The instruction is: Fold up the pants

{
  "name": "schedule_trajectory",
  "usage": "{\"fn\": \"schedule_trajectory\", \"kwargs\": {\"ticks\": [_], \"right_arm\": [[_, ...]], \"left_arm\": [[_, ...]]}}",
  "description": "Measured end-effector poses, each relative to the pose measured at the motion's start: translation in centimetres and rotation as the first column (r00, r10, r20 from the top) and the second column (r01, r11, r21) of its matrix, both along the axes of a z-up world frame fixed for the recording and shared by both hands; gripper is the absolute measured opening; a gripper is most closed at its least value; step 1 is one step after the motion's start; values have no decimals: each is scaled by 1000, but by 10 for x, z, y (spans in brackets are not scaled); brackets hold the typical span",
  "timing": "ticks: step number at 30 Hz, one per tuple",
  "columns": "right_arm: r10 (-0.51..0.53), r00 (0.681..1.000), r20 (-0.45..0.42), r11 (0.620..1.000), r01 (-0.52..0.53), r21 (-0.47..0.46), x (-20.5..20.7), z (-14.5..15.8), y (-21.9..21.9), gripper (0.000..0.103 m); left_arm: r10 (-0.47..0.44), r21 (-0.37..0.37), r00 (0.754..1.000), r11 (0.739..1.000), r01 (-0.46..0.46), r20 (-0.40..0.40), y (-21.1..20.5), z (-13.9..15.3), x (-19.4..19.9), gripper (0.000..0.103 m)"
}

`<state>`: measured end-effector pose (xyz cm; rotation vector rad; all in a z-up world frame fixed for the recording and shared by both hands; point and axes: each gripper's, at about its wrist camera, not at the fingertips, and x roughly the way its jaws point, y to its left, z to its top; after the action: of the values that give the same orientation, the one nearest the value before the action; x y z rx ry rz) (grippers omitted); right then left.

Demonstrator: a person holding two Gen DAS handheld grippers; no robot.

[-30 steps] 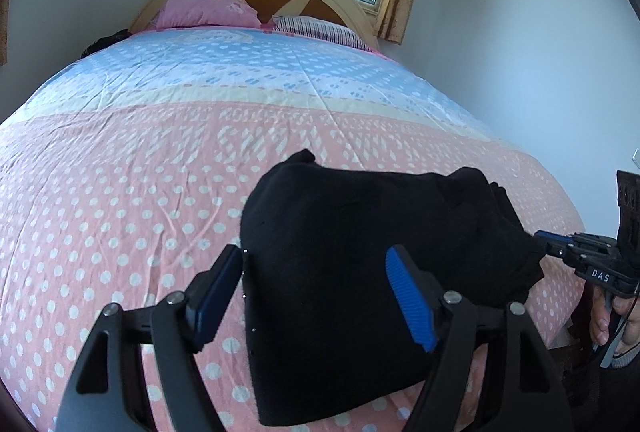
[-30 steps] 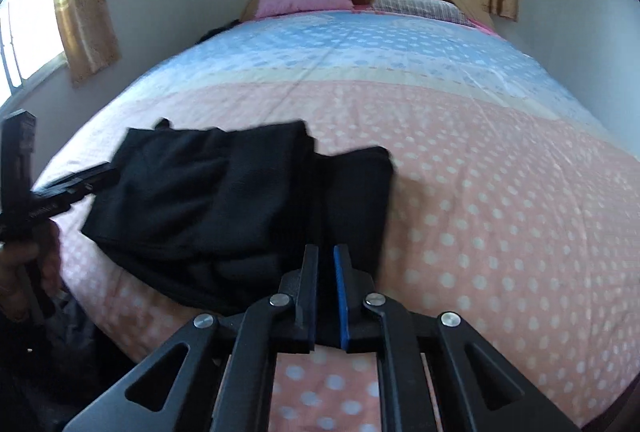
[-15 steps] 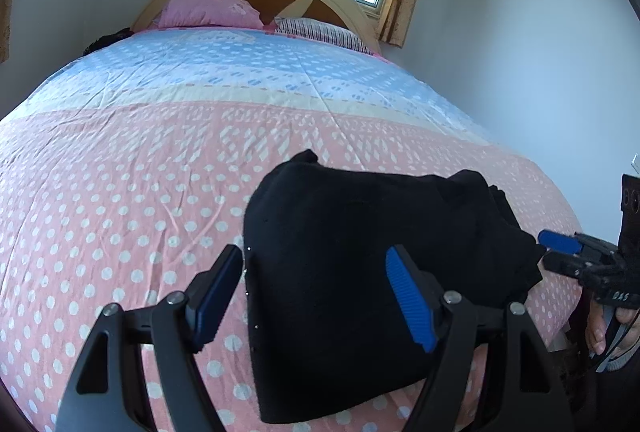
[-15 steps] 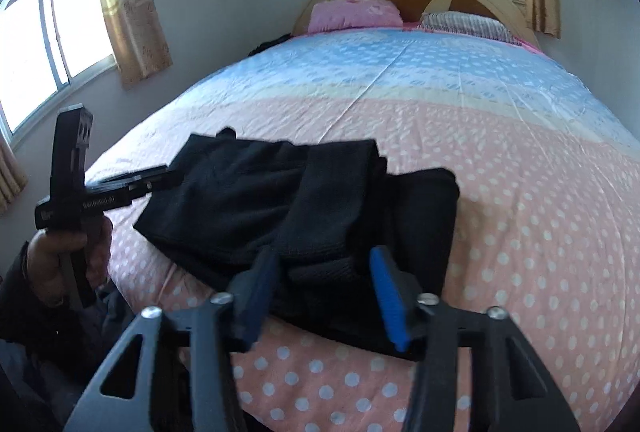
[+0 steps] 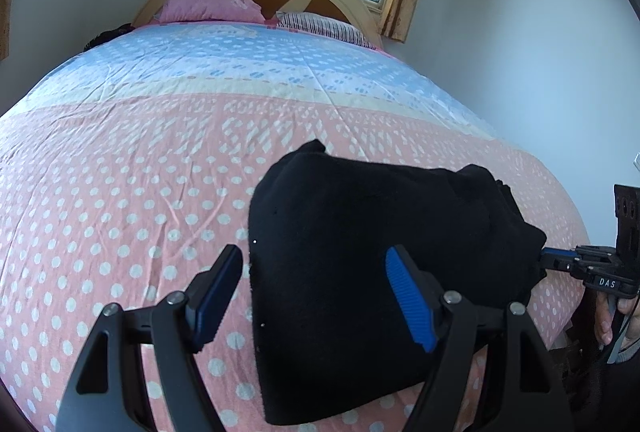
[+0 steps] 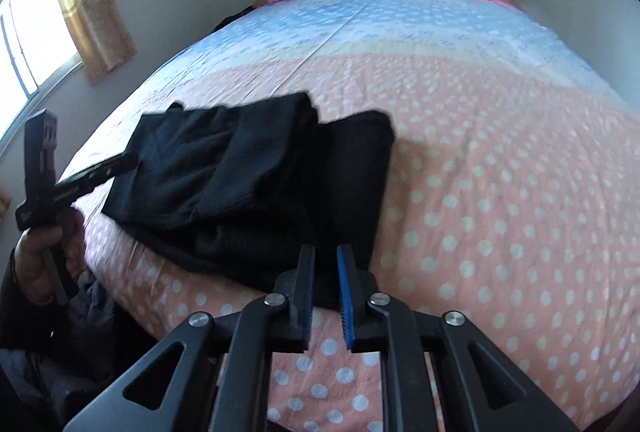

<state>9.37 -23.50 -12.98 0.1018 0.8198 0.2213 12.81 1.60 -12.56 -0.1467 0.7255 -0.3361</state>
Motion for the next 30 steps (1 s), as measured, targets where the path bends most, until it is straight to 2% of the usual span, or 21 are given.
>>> {"fn": "schedule_trajectory", "kwargs": {"ticks": [2, 5, 8, 9, 10, 11, 14, 17, 20, 23, 25, 26, 27, 30], "right_arm": [[-10, 999, 46, 997, 6, 77, 1, 12, -4, 52], [22, 998, 62, 988, -31, 152, 10, 20, 2, 52], [80, 997, 14, 985, -81, 150, 29, 11, 25, 52], [89, 996, -21, 986, -85, 142, 35, 5, 29, 48], [93, 995, -46, 988, -87, 126, 39, 0, 36, 38], [102, 994, -47, 990, -96, 104, 40, -2, 41, 17], [106, 994, 32, 989, -109, 100, 25, 12, 44, 10], [96, 988, 117, 989, -108, 98, 8, 32, 36, 8], [88, 987, 134, 993, -99, 72, -4, 36, 32, 8], [68, 995, 68, 996, -72, 56, -5, 14, 22, 8], [69, 997, -29, 996, -68, 54, 2, -12, 17, 10], [52, 998, -23, 997, -51, 54, 2, -17, 14, 19], [30, 1000, 1, 998, -30, 53, 0, -14, 11, 34], [29, 999, 25, 994, -32, 107, -1, 0, 2, 36]], "left_arm": [[1, 0, 1000, 1000, -1, 4, 0, 1, 0, 77], [0, 7, 1000, 1000, 0, 7, -1, 2, -1, 77], [-4, 13, 1000, 1000, 4, 5, -2, 1, -1, 77], [-4, 13, 1000, 1000, 4, 3, -2, 1, 0, 77], [-6, 13, 1000, 1000, 6, 3, -2, 1, -1, 77], [-6, 14, 1000, 1000, 6, 4, -1, 1, -1, 77], [-1, 12, 1000, 1000, 1, 11, 1, 2, -1, 77], [5, 9, 1000, 1000, -5, 11, 3, 1, -1, 77], [0, 3, 1000, 1000, 0, 7, 4, 0, -2, 77], [-8, 16, 1000, 1000, 8, 12, 1, 1, -4, 77], [-17, 40, 1000, 999, 18, -15, -3, -4, -2, 84], [-15, 55, 1000, 998, 17, -24, -6, -7, -1, 84], [-16, 65, 999, 998, 18, -32, -8, -10, 0, 84], [-19, 66, 999, 998, 21, -31, -8, -10, -2, 84]]}}
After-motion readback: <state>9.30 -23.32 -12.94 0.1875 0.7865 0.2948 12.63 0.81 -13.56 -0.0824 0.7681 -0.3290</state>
